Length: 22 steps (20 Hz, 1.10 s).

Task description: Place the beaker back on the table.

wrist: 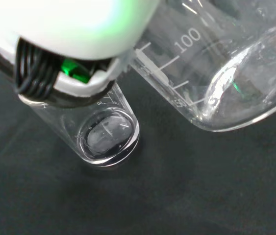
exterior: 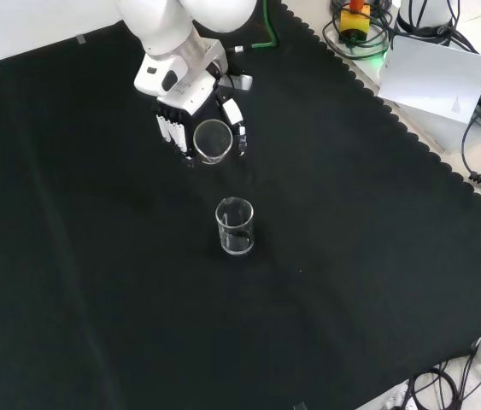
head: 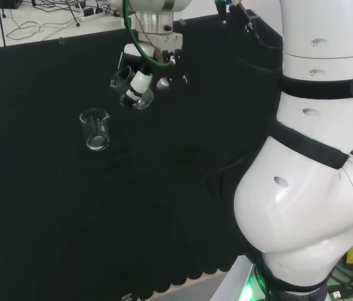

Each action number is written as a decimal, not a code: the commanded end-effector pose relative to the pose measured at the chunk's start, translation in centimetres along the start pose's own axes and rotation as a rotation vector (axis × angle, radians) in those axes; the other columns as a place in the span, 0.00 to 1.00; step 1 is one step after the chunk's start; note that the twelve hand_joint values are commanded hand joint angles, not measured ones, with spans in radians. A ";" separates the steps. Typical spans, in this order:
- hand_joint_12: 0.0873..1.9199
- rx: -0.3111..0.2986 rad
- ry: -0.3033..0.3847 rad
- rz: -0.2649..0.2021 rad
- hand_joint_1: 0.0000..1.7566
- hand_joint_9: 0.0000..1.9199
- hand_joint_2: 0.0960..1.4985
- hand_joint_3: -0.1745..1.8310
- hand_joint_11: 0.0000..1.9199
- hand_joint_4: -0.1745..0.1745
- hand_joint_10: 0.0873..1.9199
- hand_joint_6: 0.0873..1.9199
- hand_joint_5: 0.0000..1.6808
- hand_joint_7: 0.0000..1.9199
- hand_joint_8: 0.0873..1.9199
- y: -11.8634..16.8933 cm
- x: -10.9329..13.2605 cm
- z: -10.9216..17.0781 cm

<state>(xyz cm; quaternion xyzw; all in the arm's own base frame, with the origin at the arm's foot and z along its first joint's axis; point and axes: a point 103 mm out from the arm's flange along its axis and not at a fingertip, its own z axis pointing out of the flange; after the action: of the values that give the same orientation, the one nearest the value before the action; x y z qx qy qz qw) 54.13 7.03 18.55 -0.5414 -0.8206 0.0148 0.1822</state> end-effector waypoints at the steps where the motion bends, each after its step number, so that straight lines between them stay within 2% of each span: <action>1: 0.42 -0.064 0.079 -0.020 0.74 0.86 0.38 0.44 0.61 0.00 0.00 0.36 0.73 0.67 0.34 -0.4 -1.9 2.1; 13: 0.43 -0.183 0.175 -0.046 0.75 0.85 0.38 0.44 0.60 0.00 0.00 0.34 0.74 0.68 0.32 0.8 -3.1 5.8; 15: 0.43 -0.195 0.188 -0.049 0.75 0.85 0.38 0.43 0.61 0.00 0.00 0.33 0.74 0.68 0.32 1.0 -3.3 6.3; 17: 0.43 -0.200 0.188 -0.028 0.75 0.85 0.38 0.43 0.61 0.00 0.00 0.32 0.75 0.69 0.31 1.3 -3.5 7.0; 22: 0.43 -0.209 0.232 -0.028 0.75 0.85 0.38 0.42 0.61 0.00 0.00 0.29 0.77 0.70 0.27 1.7 -4.2 8.5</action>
<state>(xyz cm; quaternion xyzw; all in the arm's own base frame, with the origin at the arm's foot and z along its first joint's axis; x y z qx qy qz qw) 54.19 5.58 10.37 -0.5433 -0.8037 -0.1204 0.2107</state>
